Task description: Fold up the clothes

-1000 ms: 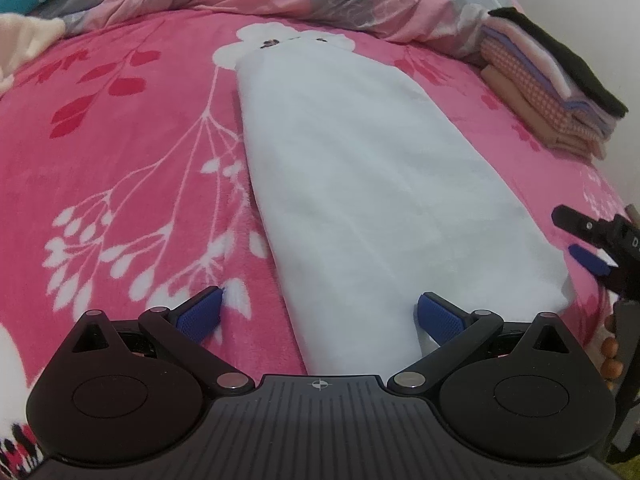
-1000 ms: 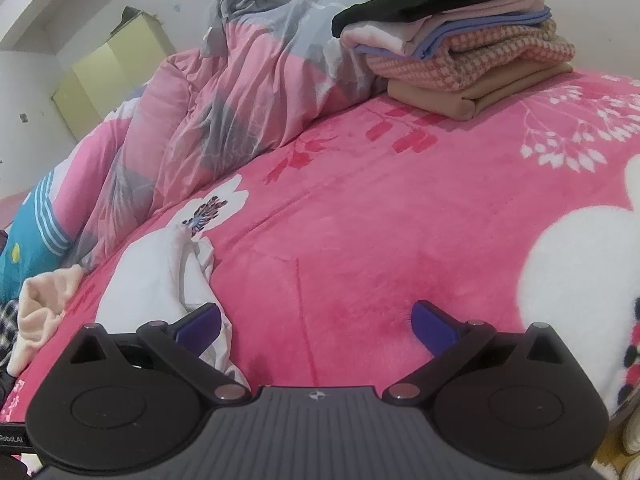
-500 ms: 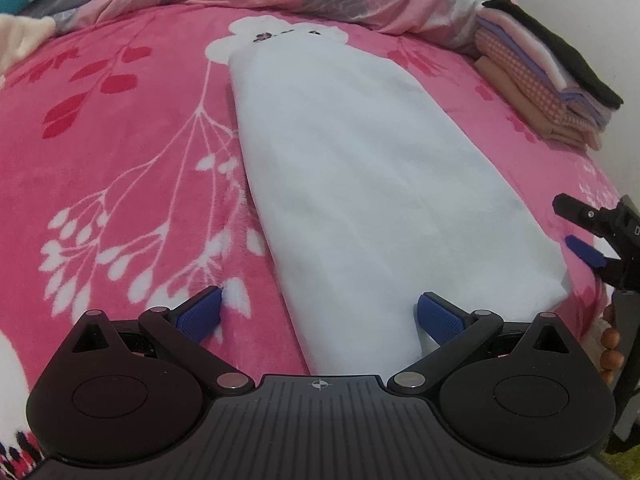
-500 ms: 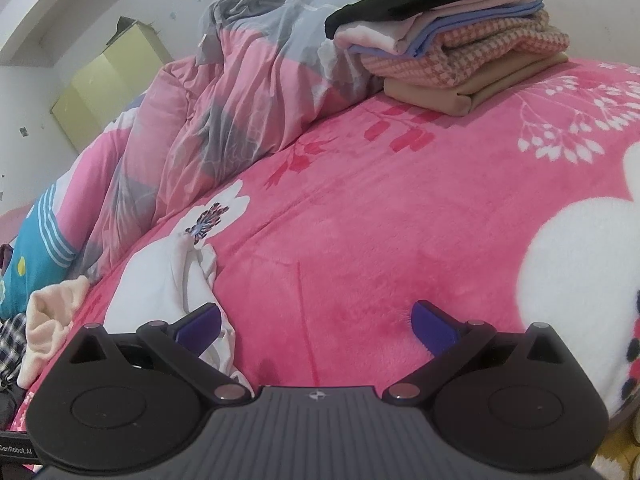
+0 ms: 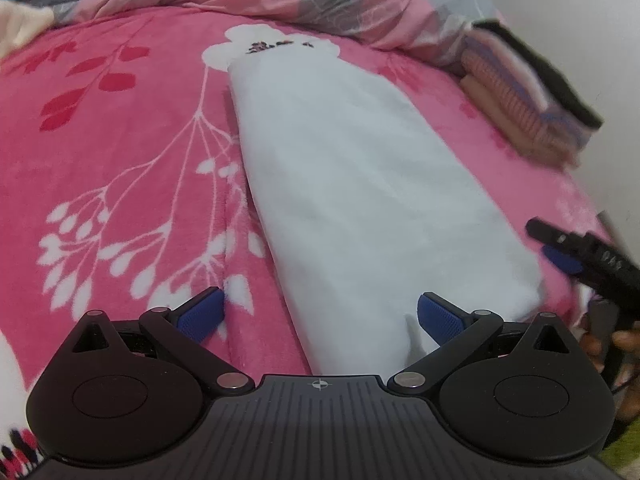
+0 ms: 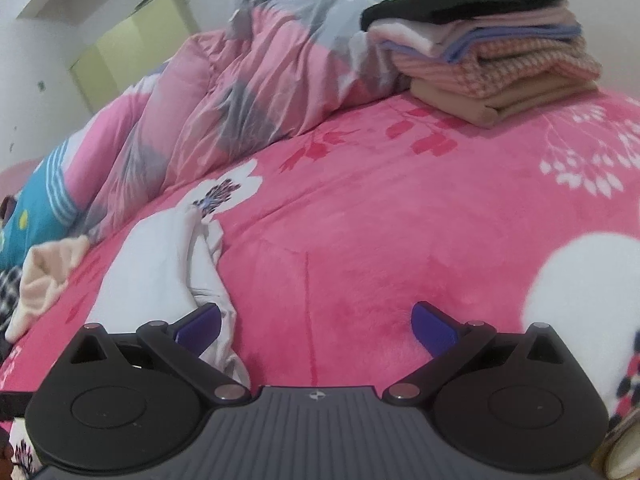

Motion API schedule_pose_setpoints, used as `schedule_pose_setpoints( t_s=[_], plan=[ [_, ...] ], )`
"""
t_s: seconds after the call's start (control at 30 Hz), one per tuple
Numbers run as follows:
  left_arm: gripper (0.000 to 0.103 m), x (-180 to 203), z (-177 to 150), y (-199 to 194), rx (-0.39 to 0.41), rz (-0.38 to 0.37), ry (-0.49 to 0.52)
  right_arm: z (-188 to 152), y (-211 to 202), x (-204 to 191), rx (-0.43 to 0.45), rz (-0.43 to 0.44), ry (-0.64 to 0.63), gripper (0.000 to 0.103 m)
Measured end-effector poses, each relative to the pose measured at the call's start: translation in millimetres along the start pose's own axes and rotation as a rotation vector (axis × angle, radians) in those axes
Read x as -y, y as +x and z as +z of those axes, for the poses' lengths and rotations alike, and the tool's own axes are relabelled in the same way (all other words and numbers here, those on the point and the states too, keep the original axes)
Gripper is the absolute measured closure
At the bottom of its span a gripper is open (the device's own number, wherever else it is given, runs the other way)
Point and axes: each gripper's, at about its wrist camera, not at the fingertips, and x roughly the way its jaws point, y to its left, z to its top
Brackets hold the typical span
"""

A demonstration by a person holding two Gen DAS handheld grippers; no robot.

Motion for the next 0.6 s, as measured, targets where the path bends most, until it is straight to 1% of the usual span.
schedule_pose_setpoints(
  t_s=[0.07, 0.13, 0.17, 0.27, 0.33, 0.4, 0.47, 0.53, 0.6],
  plan=[
    [0.000, -7, 4, -10, 0.052, -0.048, -0.015, 9, -4, -3, 0.010, 0.059, -0.007, 0.000],
    [0.000, -13, 8, -20, 0.104, -0.096, -0.030, 22, -3, -10, 0.015, 0.136, -0.025, 0.000],
    [0.000, -14, 13, -19, 0.116, -0.110, -0.011, 29, 0, -14, 0.007, 0.175, -0.035, 0.000],
    [0.004, -17, 30, -12, 0.139, -0.139, 0.043, 49, 23, -27, -0.064, 0.293, -0.048, 0.001],
    [0.010, -26, 43, 3, 0.136, -0.152, 0.030, 62, 50, -30, -0.140, 0.364, -0.033, 0.005],
    [0.027, -39, 52, 18, 0.100, -0.188, -0.025, 73, 76, -33, -0.215, 0.423, -0.021, 0.008],
    [0.032, -52, 61, 34, 0.062, -0.226, -0.083, 81, 101, -31, -0.285, 0.423, -0.015, 0.011],
    [0.032, -64, 68, 47, 0.027, -0.274, -0.138, 85, 122, -28, -0.355, 0.416, -0.005, 0.013],
    [0.032, -74, 72, 59, 0.001, -0.326, -0.188, 88, 141, -27, -0.401, 0.437, 0.004, 0.012]
  ],
)
